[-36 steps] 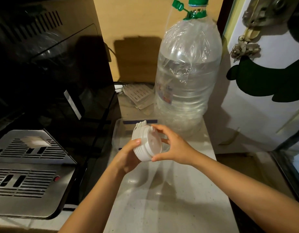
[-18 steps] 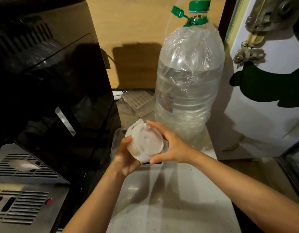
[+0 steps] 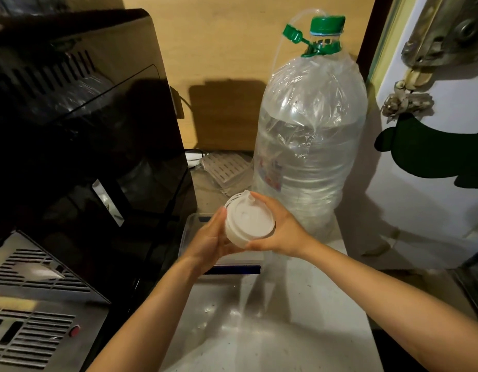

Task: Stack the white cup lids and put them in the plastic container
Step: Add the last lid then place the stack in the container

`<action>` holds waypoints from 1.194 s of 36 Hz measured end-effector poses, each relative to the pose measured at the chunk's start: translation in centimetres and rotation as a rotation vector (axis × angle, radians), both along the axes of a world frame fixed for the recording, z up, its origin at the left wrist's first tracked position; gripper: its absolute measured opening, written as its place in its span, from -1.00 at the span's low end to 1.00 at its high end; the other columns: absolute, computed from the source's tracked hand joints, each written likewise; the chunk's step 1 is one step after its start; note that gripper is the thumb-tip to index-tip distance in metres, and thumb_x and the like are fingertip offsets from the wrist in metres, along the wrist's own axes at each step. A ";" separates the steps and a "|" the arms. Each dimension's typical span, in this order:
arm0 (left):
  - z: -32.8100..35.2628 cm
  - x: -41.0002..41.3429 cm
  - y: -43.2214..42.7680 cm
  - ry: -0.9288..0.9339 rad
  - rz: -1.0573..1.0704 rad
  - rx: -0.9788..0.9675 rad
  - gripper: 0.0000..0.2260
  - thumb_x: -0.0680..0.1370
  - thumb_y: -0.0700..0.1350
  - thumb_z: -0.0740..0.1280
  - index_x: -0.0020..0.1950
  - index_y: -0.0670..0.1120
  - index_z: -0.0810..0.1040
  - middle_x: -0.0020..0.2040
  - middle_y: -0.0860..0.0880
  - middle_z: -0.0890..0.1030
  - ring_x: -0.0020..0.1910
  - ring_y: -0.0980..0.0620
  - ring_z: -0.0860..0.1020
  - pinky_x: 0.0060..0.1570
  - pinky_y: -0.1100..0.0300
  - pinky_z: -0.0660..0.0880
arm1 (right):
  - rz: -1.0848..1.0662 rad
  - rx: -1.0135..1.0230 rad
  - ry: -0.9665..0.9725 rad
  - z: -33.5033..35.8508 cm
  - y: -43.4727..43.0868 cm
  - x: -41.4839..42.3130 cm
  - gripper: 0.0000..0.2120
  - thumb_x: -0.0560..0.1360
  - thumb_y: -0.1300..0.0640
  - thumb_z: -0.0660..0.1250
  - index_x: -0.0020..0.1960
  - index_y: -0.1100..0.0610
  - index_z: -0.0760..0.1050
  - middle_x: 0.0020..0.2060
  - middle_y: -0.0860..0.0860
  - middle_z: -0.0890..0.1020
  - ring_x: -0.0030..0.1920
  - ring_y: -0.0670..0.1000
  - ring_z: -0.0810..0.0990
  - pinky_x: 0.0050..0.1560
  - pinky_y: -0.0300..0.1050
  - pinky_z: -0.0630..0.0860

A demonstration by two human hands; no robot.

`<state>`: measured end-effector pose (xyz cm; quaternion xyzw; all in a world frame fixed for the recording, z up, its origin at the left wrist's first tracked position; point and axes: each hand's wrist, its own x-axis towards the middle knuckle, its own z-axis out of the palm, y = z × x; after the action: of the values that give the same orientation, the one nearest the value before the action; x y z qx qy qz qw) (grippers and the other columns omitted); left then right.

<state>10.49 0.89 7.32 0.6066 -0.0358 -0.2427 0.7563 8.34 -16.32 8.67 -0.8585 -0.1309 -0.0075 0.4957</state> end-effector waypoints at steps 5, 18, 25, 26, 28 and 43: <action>0.2 1.0 -0.1 -0.150 0.120 0.308 -0.85 0.58 -0.03 0.16 0.12 0.06 0.45 0.06 -0.05 0.56 0.02 -0.09 0.56 -0.01 -0.05 0.53 | -0.009 -0.084 -0.007 -1.3 0.1 1.8 -0.10 0.17 0.16 0.60 0.39 0.01 0.21 0.25 -0.01 0.34 0.21 -0.12 0.29 0.06 -0.54 0.22; -0.9 3.8 1.3 -0.519 -0.086 0.785 -0.38 0.22 -0.17 0.57 0.24 -0.09 0.46 0.04 0.02 0.57 0.04 0.11 0.52 -0.01 0.28 0.48 | -0.024 -0.097 0.160 -4.6 1.3 4.9 -0.08 0.22 0.09 0.57 0.42 -0.05 0.13 0.31 0.12 0.26 0.32 0.07 0.31 0.24 -0.20 0.26; -1.9 3.9 1.8 -0.467 -0.138 0.992 -0.25 0.21 -0.10 0.58 0.34 -0.08 0.36 0.23 -0.06 0.52 0.23 0.00 0.45 0.19 0.15 0.41 | 0.060 -0.154 0.241 -6.1 2.7 5.3 -0.07 0.24 0.10 0.56 0.44 -0.01 0.10 0.31 0.13 0.26 0.35 0.10 0.26 0.36 -0.08 0.24; -2.1 4.0 1.9 -0.452 -0.148 1.016 -0.27 0.22 -0.08 0.58 0.32 -0.09 0.38 0.25 -0.08 0.52 0.24 -0.02 0.46 0.22 0.12 0.42 | 0.077 -0.170 0.249 -6.2 2.7 5.3 -0.08 0.23 0.10 0.56 0.44 0.01 0.10 0.34 0.14 0.26 0.36 0.10 0.25 0.37 -0.06 0.23; -2.3 4.2 1.9 -0.445 -0.177 1.058 -0.36 0.26 -0.07 0.56 0.28 -0.11 0.42 0.25 -0.11 0.53 0.25 -0.06 0.46 0.23 0.11 0.41 | 0.103 -0.207 0.255 -6.6 2.8 5.6 -0.07 0.20 0.06 0.54 0.43 0.04 0.12 0.38 0.14 0.25 0.38 0.11 0.25 0.40 -0.02 0.23; -6.8 6.0 1.2 -0.228 -0.213 1.218 -0.40 0.34 -0.02 0.49 0.31 -0.08 0.36 0.31 -0.12 0.46 0.28 -0.10 0.42 0.28 0.01 0.38 | 0.077 -0.408 0.394 -9.0 4.1 7.2 -0.29 0.41 0.21 0.39 0.43 0.16 0.10 0.33 0.24 0.36 0.31 0.25 0.38 0.31 0.16 0.36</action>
<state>16.46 2.06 0.56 0.9436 -0.0317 -0.2275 0.2384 15.51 -12.22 -0.32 -0.9199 -0.0635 0.2049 0.3283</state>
